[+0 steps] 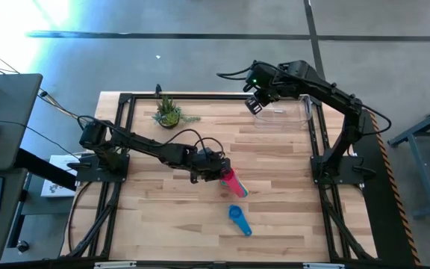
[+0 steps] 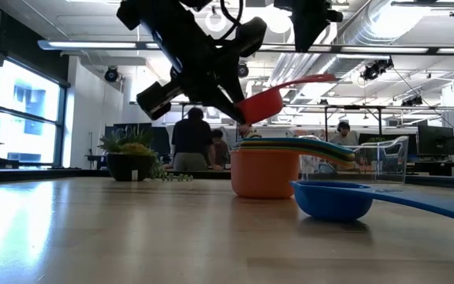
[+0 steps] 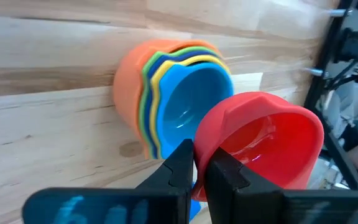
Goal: Nest measuring cups in basket
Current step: Stack the red measuring cup on top of the light blue measuring cup
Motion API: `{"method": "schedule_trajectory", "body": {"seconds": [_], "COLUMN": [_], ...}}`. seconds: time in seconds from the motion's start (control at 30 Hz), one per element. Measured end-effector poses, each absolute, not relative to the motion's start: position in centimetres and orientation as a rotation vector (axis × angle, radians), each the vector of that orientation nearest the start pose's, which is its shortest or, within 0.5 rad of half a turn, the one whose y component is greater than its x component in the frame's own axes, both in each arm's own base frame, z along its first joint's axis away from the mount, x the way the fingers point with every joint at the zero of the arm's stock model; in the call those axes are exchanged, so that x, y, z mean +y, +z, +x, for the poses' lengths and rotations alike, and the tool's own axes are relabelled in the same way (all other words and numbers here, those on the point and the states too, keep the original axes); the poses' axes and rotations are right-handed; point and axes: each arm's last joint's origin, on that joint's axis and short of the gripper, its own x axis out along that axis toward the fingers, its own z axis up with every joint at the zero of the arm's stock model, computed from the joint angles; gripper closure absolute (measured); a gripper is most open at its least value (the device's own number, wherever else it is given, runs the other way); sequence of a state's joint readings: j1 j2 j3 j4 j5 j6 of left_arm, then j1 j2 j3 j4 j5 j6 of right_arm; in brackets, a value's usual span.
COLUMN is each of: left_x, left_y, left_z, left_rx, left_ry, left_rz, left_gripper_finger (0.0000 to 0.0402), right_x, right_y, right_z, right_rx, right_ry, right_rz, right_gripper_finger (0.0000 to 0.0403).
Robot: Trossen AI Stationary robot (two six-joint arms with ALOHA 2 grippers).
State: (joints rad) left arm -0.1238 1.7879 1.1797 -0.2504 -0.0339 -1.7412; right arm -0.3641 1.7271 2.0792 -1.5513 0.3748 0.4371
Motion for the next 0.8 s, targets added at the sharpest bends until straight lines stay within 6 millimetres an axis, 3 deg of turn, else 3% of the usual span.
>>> {"method": "schedule_trajectory", "body": {"seconds": [0.8], "left_x": [-4.21], "left_y": [20.0], "left_z": [37.61], "left_rx": [0.701], "left_ry": [0.601], "left_rz": [-1.561], "left_gripper_finger": [0.038], "right_x": [-11.77], "right_y": [41.62], "right_z": [27.97], "right_rx": [1.089], "right_ry": [-0.886], "right_rz": [0.345], "right_gripper_finger": [0.0311]}}
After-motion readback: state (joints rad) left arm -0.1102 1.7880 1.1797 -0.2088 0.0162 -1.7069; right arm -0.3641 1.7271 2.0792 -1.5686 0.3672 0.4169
